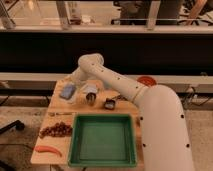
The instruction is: Place sponge in paper cup
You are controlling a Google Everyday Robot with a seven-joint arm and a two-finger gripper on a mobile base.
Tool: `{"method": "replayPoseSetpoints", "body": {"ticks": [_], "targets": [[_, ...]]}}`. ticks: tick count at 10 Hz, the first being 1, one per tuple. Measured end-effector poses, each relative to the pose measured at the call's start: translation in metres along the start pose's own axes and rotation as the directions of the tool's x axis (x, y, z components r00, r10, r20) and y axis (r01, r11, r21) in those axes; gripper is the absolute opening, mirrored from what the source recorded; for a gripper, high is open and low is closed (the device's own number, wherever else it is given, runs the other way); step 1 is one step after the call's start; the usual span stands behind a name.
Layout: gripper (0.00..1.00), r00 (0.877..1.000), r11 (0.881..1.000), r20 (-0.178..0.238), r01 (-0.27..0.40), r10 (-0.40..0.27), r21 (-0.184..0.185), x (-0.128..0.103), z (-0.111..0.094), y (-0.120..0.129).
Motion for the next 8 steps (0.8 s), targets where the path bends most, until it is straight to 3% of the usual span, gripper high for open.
{"method": "replayPoseSetpoints", "body": {"ticks": [2,4,6,8], "targets": [[0.8,0.999,0.999,-0.037,0.0,0.001,0.035,0.001,-0.01,-0.004],[0.8,0.994,0.996,-0.108,-0.007,0.017,0.091,0.003,-0.04,-0.01],[0.8,0.981,0.987,-0.179,-0.043,0.071,0.157,0.011,-0.082,-0.001],[0.8,0.96,0.967,-0.226,-0.116,0.168,0.226,0.025,-0.114,0.029]]}}
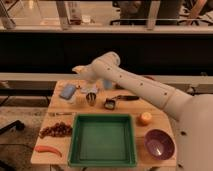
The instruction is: Place sponge in paper cup
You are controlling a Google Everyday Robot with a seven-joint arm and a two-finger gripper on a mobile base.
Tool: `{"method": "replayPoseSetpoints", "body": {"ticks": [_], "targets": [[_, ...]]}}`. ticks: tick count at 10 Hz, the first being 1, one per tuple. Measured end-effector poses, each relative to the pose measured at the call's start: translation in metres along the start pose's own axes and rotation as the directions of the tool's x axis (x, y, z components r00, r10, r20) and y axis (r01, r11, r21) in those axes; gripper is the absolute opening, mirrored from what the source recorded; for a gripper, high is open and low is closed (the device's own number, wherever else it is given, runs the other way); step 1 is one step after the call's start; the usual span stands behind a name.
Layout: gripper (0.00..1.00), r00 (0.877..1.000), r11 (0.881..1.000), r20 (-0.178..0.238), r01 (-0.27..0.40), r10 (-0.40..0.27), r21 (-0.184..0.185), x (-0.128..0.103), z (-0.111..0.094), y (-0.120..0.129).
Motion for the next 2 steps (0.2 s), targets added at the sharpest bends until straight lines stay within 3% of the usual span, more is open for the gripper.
{"method": "replayPoseSetpoints", "body": {"ticks": [1,2], "targets": [[0.8,0.999,0.999,-0.014,-0.031,0.031,0.008,0.016,-0.01,0.013],[0.8,1.0,1.0,0.008,-0.014,0.014,-0.005,0.03,-0.014,0.022]]}}
